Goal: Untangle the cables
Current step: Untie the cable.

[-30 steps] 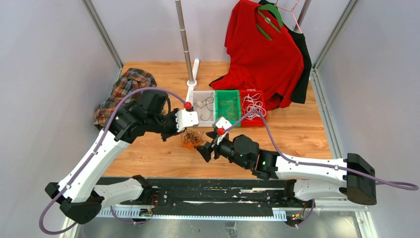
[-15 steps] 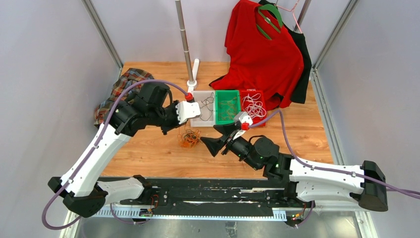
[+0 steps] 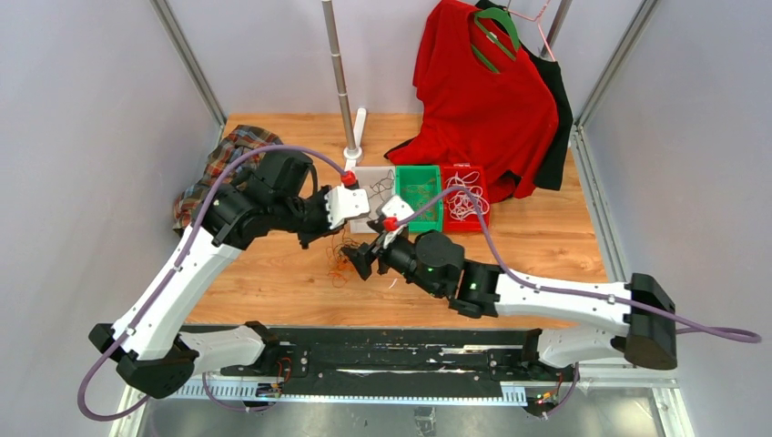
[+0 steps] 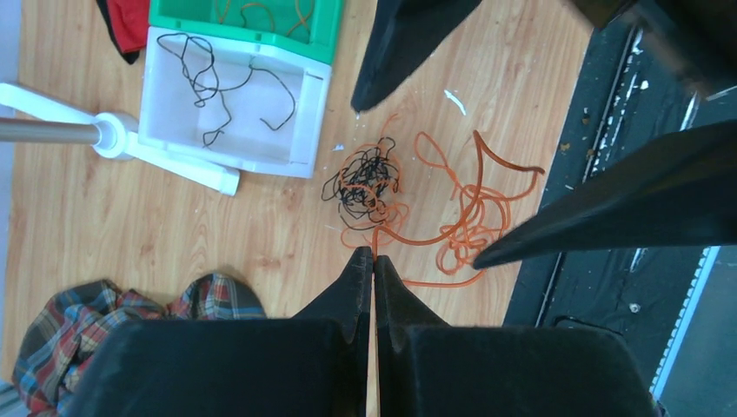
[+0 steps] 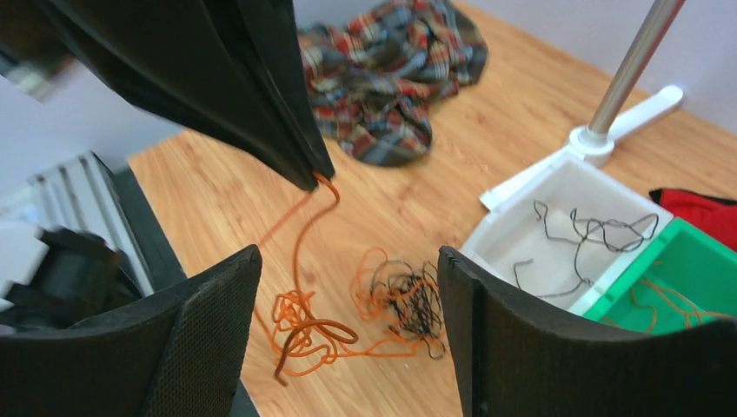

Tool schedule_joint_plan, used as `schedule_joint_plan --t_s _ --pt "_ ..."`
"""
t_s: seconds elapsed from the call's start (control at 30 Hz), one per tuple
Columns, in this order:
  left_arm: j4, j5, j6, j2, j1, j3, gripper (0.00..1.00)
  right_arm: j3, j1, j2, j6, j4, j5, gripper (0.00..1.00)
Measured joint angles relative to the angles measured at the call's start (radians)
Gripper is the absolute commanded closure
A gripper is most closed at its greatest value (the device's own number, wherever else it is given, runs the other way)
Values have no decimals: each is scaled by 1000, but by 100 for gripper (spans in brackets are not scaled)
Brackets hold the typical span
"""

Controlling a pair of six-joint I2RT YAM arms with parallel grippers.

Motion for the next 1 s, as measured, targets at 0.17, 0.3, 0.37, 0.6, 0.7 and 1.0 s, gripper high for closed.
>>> schedule_joint_plan --t_s 0.17,0.3,0.37,0.6,0.7,1.0 --pt "-5 47 1 -16 0 8 100 -23 -16 72 -38 -14 1 31" --pt "-5 81 2 -32 0 13 100 -37 -30 86 -58 9 19 41" --pt "-5 96 2 -37 0 13 100 -56 -37 85 -61 42 32 48" --pt "-5 140 1 -40 0 14 100 -96 -53 85 -68 106 66 83" --pt "-5 171 3 -44 0 21 100 -96 -53 74 -67 115 79 95" --pt "13 264 -10 -82 0 8 14 -108 -60 -42 -53 136 62 99"
